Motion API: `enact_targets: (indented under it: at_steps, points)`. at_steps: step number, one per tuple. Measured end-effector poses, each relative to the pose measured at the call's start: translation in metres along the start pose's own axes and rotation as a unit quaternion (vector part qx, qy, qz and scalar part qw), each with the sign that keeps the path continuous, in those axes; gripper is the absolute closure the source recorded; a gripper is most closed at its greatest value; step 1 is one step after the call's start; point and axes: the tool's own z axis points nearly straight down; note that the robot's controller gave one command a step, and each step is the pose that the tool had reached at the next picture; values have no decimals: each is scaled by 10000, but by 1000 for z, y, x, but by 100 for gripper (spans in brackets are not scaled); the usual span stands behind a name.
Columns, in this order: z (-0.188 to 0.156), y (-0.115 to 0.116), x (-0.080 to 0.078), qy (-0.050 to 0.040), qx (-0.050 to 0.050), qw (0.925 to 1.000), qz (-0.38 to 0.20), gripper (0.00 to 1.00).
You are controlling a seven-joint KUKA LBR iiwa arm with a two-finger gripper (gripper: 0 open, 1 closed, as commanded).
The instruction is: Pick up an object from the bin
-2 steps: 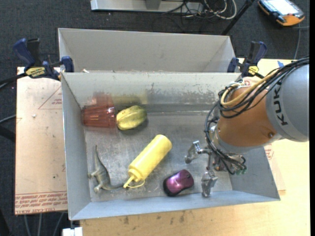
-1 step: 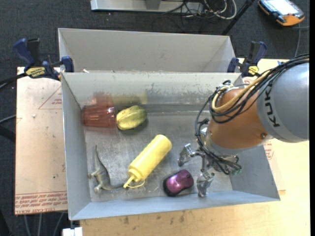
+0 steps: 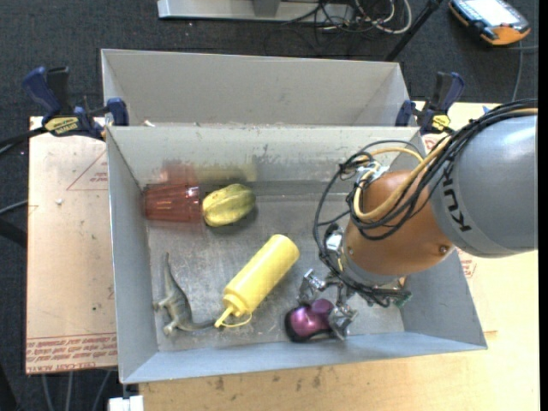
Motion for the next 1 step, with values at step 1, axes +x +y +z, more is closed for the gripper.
enact_targets:
  at_steps: [1]
  points:
    - [0, 0, 0, 0, 1, 10000, -2, 100]
